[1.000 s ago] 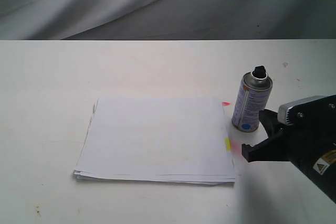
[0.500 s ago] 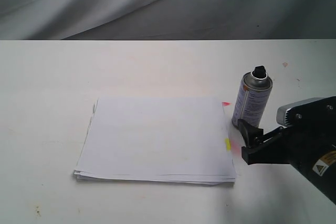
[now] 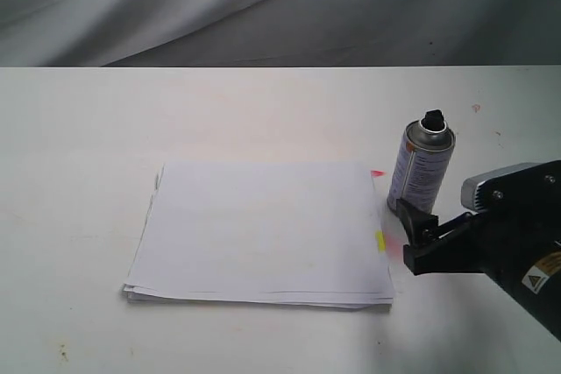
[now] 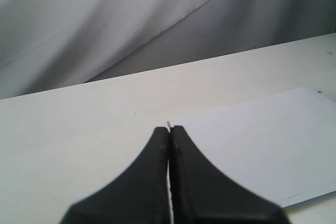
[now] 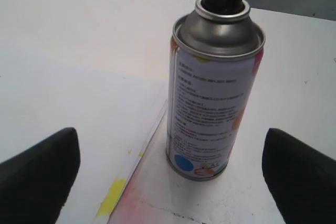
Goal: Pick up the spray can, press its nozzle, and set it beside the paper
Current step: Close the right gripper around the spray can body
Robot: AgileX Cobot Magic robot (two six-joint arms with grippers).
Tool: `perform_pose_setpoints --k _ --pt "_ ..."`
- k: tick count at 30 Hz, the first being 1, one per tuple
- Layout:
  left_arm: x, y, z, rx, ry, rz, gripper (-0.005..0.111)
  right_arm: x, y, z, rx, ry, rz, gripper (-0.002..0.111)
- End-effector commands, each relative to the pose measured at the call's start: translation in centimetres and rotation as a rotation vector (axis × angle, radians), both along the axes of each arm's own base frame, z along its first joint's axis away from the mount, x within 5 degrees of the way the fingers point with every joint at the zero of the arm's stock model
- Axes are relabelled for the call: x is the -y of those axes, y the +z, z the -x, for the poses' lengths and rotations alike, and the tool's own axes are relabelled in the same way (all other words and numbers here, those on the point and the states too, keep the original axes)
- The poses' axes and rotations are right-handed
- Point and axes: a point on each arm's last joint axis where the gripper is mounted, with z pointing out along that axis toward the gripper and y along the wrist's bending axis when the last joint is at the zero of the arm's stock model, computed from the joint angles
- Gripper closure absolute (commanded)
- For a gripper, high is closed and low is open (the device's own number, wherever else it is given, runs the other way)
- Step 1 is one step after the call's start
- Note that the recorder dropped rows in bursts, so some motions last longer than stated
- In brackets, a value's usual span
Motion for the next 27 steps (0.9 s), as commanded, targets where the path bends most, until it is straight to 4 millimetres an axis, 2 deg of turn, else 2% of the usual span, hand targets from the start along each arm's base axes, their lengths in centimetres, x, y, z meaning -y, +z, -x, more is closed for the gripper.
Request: perform_pose_setpoints --k 1,19,27 --pt "0.0 0.0 0.0 0.008 0.002 0.005 0.107 0.0 0.1 -0.2 0.04 0.002 0.01 0.022" --pt "0.0 -0.1 0.0 0.006 0.002 0.005 0.107 -1.7 -3.3 -4.0 -0.014 -0.028 0.06 0.022" --pt "0.0 -0.1 0.0 0.006 0.002 0.005 0.107 -0.5 -3.5 -5.2 -0.006 -0.093 0.051 0.022"
